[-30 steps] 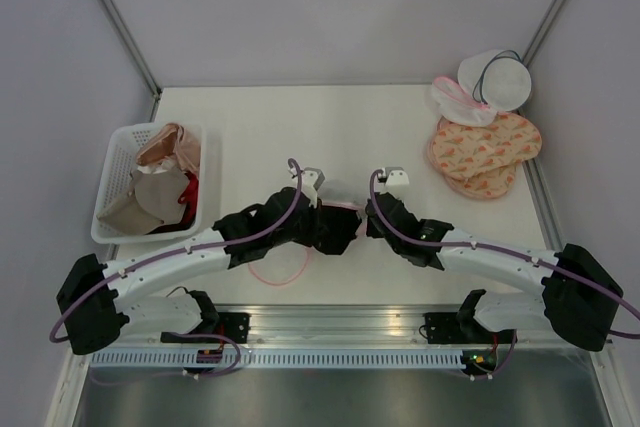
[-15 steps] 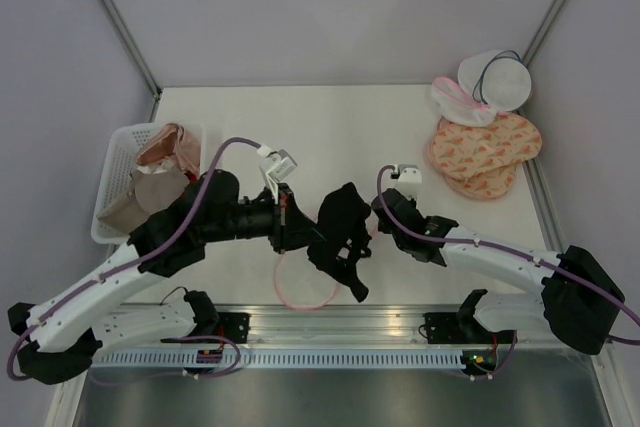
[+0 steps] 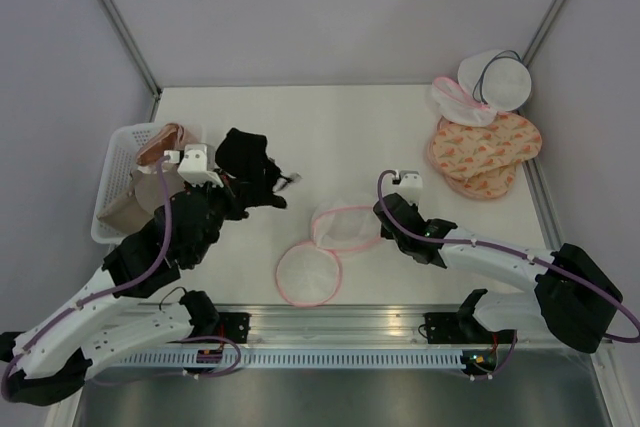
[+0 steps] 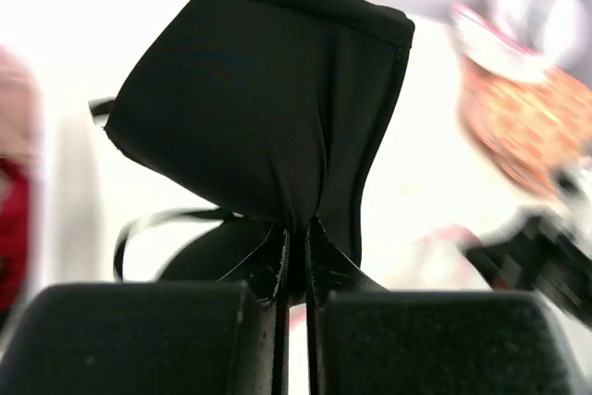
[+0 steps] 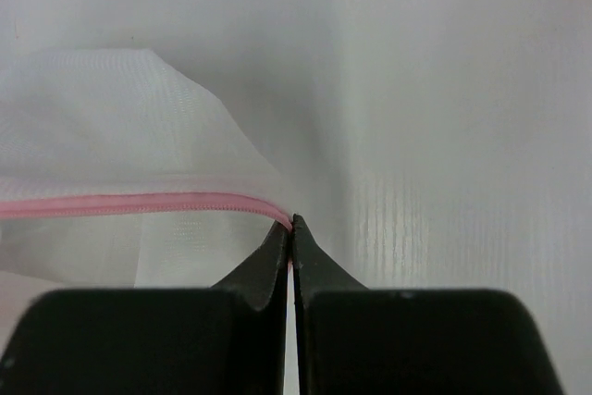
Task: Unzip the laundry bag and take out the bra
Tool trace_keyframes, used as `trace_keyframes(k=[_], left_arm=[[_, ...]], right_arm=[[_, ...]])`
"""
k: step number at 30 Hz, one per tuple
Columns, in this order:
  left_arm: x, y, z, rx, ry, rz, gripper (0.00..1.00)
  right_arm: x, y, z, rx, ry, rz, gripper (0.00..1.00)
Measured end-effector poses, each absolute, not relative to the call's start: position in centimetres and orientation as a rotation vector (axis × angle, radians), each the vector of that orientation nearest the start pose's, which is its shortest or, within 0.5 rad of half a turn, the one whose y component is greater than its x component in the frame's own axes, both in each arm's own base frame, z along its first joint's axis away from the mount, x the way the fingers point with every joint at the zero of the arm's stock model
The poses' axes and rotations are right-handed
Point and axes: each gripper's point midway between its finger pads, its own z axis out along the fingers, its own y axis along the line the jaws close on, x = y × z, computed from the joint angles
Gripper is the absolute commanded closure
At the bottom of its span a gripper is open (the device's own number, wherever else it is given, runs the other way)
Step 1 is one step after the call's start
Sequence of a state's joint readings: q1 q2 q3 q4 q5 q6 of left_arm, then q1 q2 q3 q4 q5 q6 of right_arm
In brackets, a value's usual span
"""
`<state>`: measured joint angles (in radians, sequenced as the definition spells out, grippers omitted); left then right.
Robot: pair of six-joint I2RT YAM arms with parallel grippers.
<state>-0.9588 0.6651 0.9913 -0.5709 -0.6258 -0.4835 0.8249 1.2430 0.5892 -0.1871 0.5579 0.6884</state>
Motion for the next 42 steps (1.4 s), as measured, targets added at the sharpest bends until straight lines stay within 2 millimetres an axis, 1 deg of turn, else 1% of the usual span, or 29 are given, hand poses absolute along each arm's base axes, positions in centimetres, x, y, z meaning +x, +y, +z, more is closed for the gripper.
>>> trace_keyframes(k=[3, 4, 6, 7, 9, 11, 12, 13, 15, 16, 18, 20, 21, 22, 25, 28, 33, 38, 42], left_arm=[[22.7, -11.0, 32.3, -0.108, 1.757, -0.295, 0.98], [23.4, -9.9, 32.5, -0.139, 1.749, -0.253, 0.98], [24.5, -8.3, 33.2, -0.192, 1.743, -0.205, 0.98], [25.3, -7.7, 33.5, -0.217, 1.743, -0.189, 0.98], [27.0, -7.5, 33.6, -0.236, 1.756, -0.179, 0.98], [29.0, -7.2, 32.8, -0.244, 1.792, -0.166, 0.98], [30.0, -6.6, 32.5, -0.263, 1.806, -0.15, 0.98], [31.3, -5.6, 31.7, -0.288, 1.837, -0.131, 0.98], [34.4, -2.6, 30.5, -0.371, 1.89, -0.095, 0.98], [35.7, -0.7, 30.3, -0.421, 1.904, -0.074, 0.98], [37.5, 3.0, 30.1, -0.511, 1.909, -0.04, 0.98], [38.6, 6.4, 30.7, -0.59, 1.885, -0.005, 0.98], [38.8, 7.7, 31.1, -0.62, 1.867, 0.012, 0.98], [38.8, 8.6, 31.6, -0.64, 1.851, 0.022, 0.98], [38.5, 10.1, 32.8, -0.674, 1.809, 0.044, 0.98], [38.0, 11.7, 32.9, -0.733, 1.781, 0.085, 0.98], [36.9, 14.5, 32.8, -0.849, 1.735, 0.15, 0.98], [36.0, 16.4, 32.5, -0.942, 1.695, 0.224, 0.98], [35.8, 16.9, 31.8, -0.977, 1.693, 0.248, 0.98]], right_arm=[[25.3, 17.4, 6.1, 0.078, 2.27, 0.135, 1.0], [25.2, 17.5, 6.0, 0.073, 2.274, 0.142, 1.0], [25.0, 17.8, 5.9, 0.065, 2.283, 0.158, 1.0], [25.0, 17.9, 5.9, 0.06, 2.285, 0.168, 1.0], [24.9, 18.3, 5.9, 0.051, 2.289, 0.188, 1.0], [24.8, 18.6, 5.9, 0.041, 2.295, 0.208, 1.0], [24.8, 18.7, 5.9, 0.036, 2.296, 0.216, 1.0], [24.8, 18.9, 5.9, 0.03, 2.297, 0.224, 1.0], [24.7, 19.1, 5.8, 0.02, 2.3, 0.239, 1.0], [24.6, 19.2, 5.7, 0.014, 2.303, 0.244, 1.0], [24.4, 19.4, 5.6, 0.002, 2.311, 0.259, 1.0], [24.4, 19.6, 5.6, -0.008, 2.313, 0.273, 1.0], [24.4, 19.7, 5.6, -0.014, 2.314, 0.278, 1.0], [24.4, 19.8, 5.5, -0.021, 2.318, 0.28, 1.0], [24.2, 20.2, 4.8, -0.059, 2.342, 0.276, 1.0], [24.2, 20.3, 4.5, -0.088, 2.353, 0.269, 1.0], [24.4, 20.5, 4.8, -0.123, 2.347, 0.27, 1.0], [24.4, 20.5, 4.8, -0.139, 2.352, 0.273, 1.0], [24.3, 20.6, 4.7, -0.148, 2.355, 0.28, 0.99]])
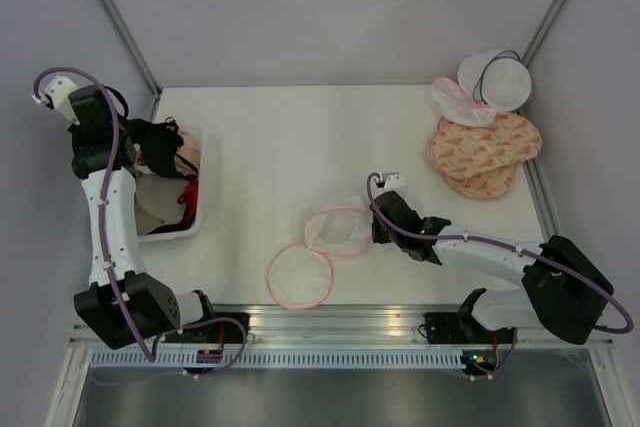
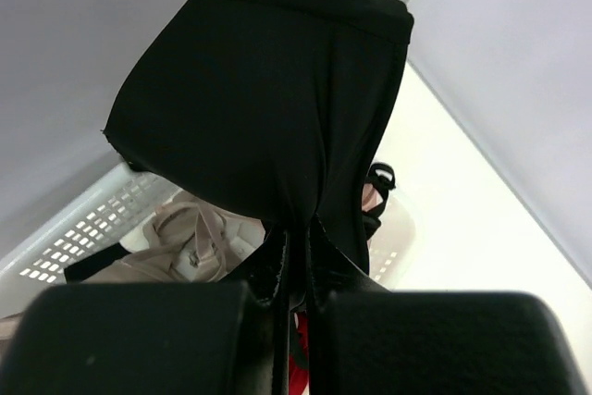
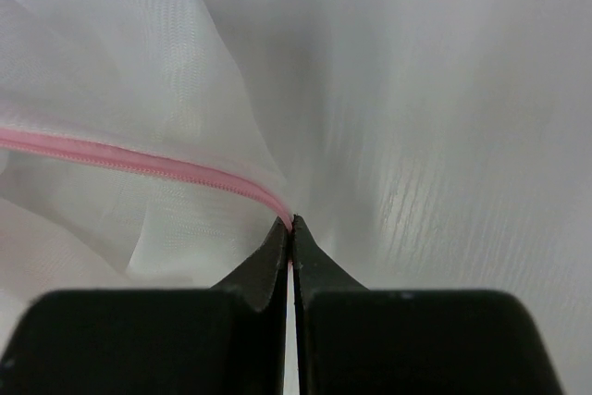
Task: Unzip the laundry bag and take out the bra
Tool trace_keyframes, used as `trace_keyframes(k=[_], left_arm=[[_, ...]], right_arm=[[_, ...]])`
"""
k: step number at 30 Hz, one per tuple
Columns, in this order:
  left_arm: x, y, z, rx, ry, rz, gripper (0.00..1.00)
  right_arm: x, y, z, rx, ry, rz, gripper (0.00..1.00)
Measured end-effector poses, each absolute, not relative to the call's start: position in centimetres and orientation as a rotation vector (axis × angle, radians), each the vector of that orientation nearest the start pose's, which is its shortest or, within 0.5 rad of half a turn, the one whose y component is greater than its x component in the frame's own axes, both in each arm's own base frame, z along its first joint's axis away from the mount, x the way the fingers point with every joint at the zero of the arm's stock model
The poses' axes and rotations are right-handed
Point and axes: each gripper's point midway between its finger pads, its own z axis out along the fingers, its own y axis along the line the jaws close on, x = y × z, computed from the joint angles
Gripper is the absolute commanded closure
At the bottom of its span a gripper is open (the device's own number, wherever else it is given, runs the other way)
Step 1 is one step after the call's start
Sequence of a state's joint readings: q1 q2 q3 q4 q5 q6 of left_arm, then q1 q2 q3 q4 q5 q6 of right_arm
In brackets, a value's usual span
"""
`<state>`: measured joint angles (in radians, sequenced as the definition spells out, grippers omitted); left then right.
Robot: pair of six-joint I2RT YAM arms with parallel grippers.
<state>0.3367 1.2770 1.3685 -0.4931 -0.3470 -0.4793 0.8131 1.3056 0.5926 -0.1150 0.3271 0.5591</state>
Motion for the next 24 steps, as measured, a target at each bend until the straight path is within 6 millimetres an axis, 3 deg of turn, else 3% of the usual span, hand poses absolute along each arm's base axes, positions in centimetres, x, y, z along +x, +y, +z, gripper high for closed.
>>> trace_keyframes(k=[4, 10, 12, 16, 18, 20, 21, 23, 24], left_arm=[[36.5, 16.2, 28.8, -0.973, 1.757, 0.199, 0.98], [36.4, 12.4, 18.2, -0.957, 1.988, 0.003, 0.98], [36.1, 11.1, 15.5, -0.958, 2.057, -0.061, 0.98], [36.8, 10.0, 14.0, -0.954, 2.089, -0.148, 0.98], [37.1, 9.8, 14.4, -0.945, 2.075, -0.172, 0.8], [37.2, 9.7, 15.4, -0.932, 2.046, -0.183, 0.54], [37.2, 9.7, 16.2, -0.929, 2.023, -0.187, 0.26], [36.7, 9.5, 18.2, -0.919, 1.973, -0.194, 0.01], [36.5, 9.5, 19.3, -0.913, 1.941, -0.197, 0.0]], right_arm=[[24.3, 20.7, 4.8, -0.155, 2.357, 0.291, 0.99], [24.3, 20.8, 4.6, -0.157, 2.36, 0.294, 0.99], [24.2, 20.9, 4.5, -0.159, 2.362, 0.295, 1.0], [24.2, 20.9, 4.4, -0.156, 2.366, 0.296, 1.0], [24.2, 20.9, 4.4, -0.155, 2.365, 0.297, 1.0], [24.2, 20.9, 4.4, -0.152, 2.364, 0.3, 1.0], [24.2, 20.9, 4.3, -0.151, 2.362, 0.301, 0.99], [24.2, 20.9, 4.2, -0.15, 2.363, 0.303, 1.0], [24.2, 20.9, 4.2, -0.149, 2.364, 0.306, 0.99]])
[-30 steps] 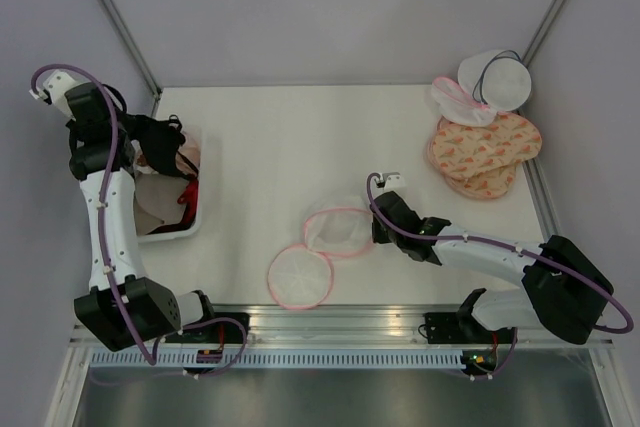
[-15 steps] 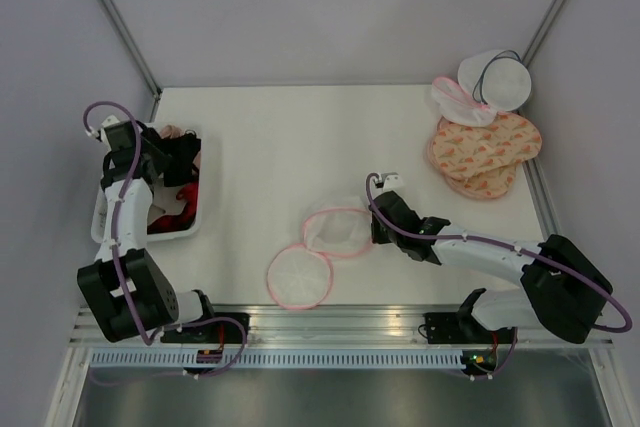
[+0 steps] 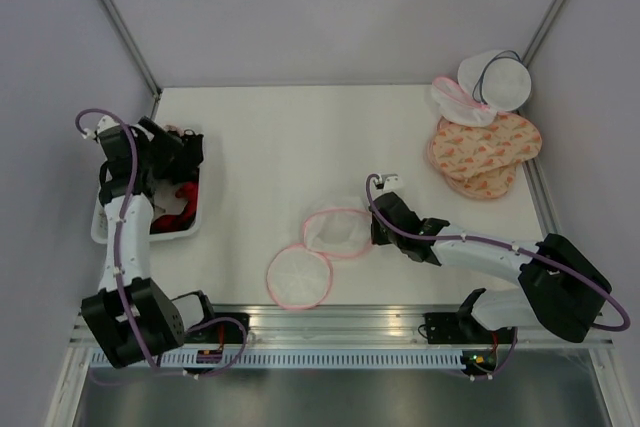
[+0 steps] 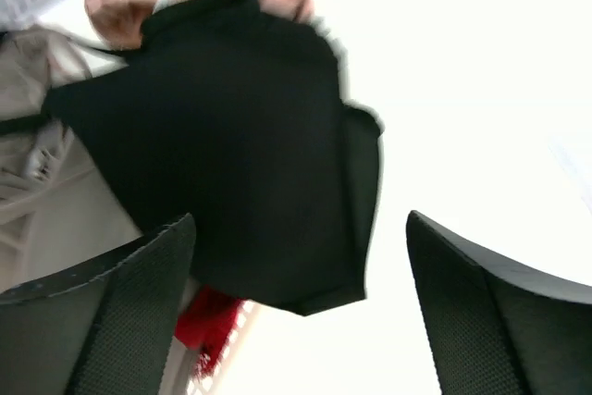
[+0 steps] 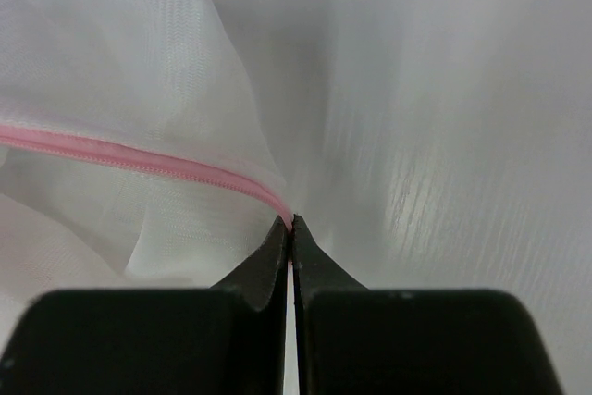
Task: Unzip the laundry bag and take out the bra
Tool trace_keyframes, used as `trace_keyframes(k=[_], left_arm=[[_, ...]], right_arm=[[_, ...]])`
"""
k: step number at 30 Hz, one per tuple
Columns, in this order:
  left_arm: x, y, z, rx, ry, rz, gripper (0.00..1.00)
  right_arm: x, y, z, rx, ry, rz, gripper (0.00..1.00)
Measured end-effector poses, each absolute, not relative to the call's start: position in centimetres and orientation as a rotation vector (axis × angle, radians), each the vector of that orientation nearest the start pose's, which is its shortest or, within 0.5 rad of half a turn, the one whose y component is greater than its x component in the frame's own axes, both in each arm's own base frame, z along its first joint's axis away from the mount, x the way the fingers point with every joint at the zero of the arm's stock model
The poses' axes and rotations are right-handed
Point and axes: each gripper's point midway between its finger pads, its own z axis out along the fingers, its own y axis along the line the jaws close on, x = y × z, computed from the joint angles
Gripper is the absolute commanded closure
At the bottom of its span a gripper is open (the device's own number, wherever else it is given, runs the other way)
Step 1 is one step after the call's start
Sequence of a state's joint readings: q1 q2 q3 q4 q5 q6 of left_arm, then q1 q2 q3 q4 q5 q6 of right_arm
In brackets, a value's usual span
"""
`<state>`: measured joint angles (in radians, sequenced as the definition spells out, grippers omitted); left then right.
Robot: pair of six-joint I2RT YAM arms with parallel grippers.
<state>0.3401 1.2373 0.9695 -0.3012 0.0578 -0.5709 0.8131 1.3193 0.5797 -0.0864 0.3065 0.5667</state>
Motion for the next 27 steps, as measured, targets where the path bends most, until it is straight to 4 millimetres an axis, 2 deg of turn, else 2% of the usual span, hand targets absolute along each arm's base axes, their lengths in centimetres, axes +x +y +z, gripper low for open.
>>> trace_keyframes(k=[4, 7, 8, 11, 14, 17, 19, 22, 25, 27], left_arm=[[34.7, 8.4, 25.0, -0.844, 1.799, -0.219, 0.0], [32.7, 6.1, 28.4, -0.749, 1.721, -0.278, 0.0], [31.9, 4.7, 28.9, -0.705, 1.711, -0.315, 0.0], [29.6, -0.4, 28.7, -0.556, 1.739, -0.456, 0.0], [27.4, -5.9, 27.0, -0.396, 1.806, -0.614, 0.0], [24.8, -10.0, 25.0, -0.261, 1.877, -0.75, 0.0], [23.7, -11.1, 24.6, -0.219, 1.886, -0.793, 0.0], [23.0, -11.4, 25.3, -0.192, 1.857, -0.814, 0.0], [22.5, -11.3, 26.1, -0.18, 1.819, -0.818, 0.0], [22.4, -11.2, 26.3, -0.181, 1.809, -0.814, 0.0]], right_arm=[[24.1, 21.1, 4.2, -0.146, 2.366, 0.32, 0.99], [24.0, 21.2, 4.2, -0.15, 2.369, 0.326, 1.0], [24.0, 21.2, 4.2, -0.15, 2.369, 0.328, 0.87], [23.9, 21.3, 4.8, -0.142, 2.36, 0.349, 0.46], [23.6, 21.3, 6.7, -0.161, 2.323, 0.393, 0.34], [22.7, 21.3, 9.2, -0.21, 2.283, 0.453, 0.31], [22.0, 22.0, 11.2, -0.265, 2.251, 0.516, 0.29], [20.2, 24.2, 13.2, -0.388, 2.218, 0.582, 0.27], [16.5, 27.9, 13.5, -0.593, 2.206, 0.646, 0.27], [14.2, 29.9, 12.7, -0.724, 2.211, 0.661, 0.27]])
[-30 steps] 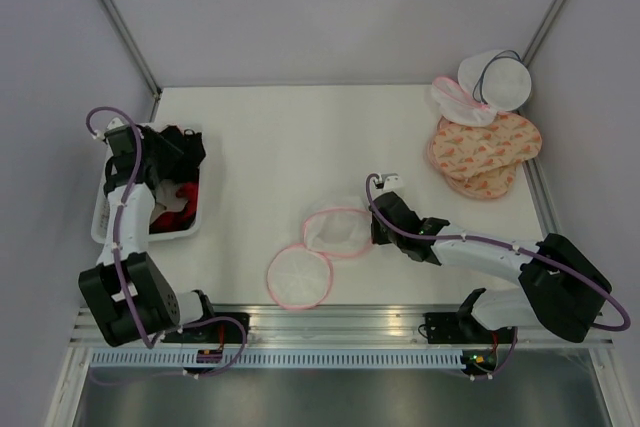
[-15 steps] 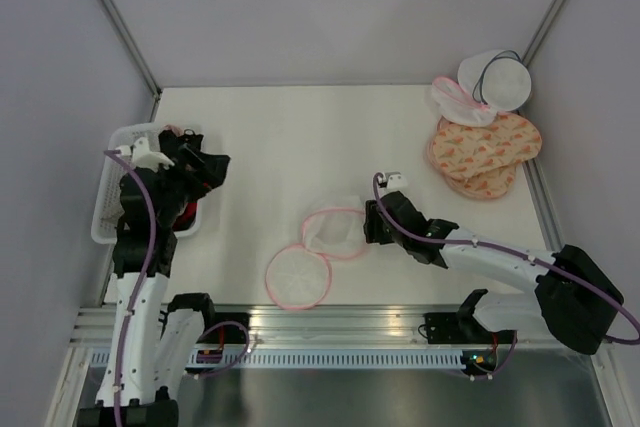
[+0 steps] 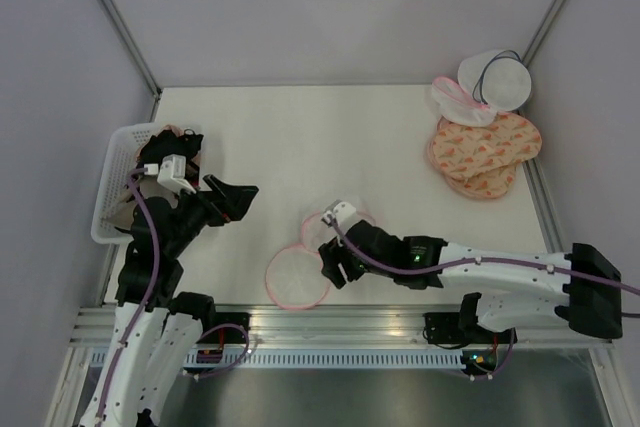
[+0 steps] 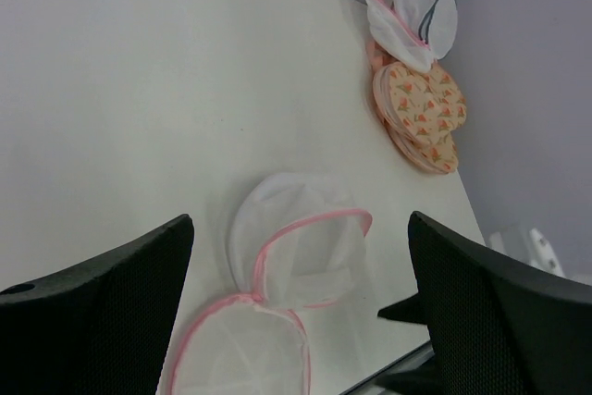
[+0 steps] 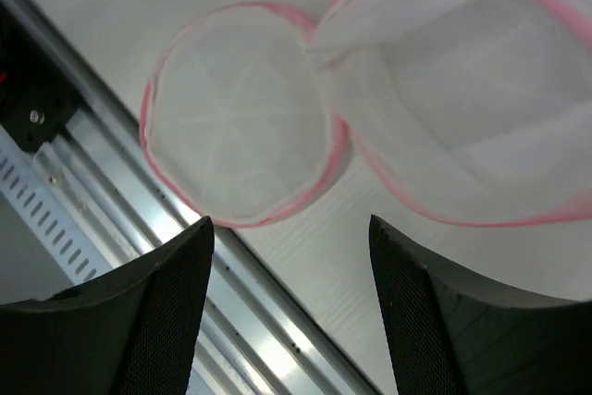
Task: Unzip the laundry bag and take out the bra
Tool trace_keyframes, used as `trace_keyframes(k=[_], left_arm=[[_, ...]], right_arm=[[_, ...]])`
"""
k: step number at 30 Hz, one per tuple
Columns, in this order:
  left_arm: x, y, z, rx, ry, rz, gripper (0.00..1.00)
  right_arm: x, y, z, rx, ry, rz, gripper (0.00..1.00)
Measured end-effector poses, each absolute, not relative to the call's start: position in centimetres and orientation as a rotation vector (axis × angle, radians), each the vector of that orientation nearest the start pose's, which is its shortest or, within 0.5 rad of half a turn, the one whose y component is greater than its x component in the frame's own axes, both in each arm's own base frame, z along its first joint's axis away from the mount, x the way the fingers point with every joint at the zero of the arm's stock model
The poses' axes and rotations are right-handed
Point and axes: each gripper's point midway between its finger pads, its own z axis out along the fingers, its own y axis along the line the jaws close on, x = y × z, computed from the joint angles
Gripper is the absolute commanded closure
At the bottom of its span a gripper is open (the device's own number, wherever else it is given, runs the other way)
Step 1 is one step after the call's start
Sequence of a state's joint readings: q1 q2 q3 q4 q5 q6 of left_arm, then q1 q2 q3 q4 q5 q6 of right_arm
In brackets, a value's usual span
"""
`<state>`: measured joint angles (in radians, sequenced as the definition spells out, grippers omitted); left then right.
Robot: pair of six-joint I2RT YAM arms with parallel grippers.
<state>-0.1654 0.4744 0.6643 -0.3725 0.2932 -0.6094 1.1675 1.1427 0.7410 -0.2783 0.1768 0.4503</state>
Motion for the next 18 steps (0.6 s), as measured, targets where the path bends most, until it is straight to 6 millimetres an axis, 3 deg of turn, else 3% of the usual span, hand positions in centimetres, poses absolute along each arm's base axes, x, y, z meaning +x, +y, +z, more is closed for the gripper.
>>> trace_keyframes(k=[3, 7, 18], left_arm=[[22.2, -10.6, 26.4, -0.204, 1.8, -0.787, 0.0], [21.9, -9.6, 26.8, -0.249, 1.792, -0.735, 0.0], [20.2, -7.1, 28.1, -0.331, 1.729, -0.634, 0.0]], right_arm=[[10.9, 32.7, 10.4, -0.918, 2.236, 0.636, 0.3], [8.2, 35.5, 7.6, -1.096, 2.254, 0.581, 0.31], [6.6, 41.0, 5.5, -1.277, 2.218, 0.555, 0.36]])
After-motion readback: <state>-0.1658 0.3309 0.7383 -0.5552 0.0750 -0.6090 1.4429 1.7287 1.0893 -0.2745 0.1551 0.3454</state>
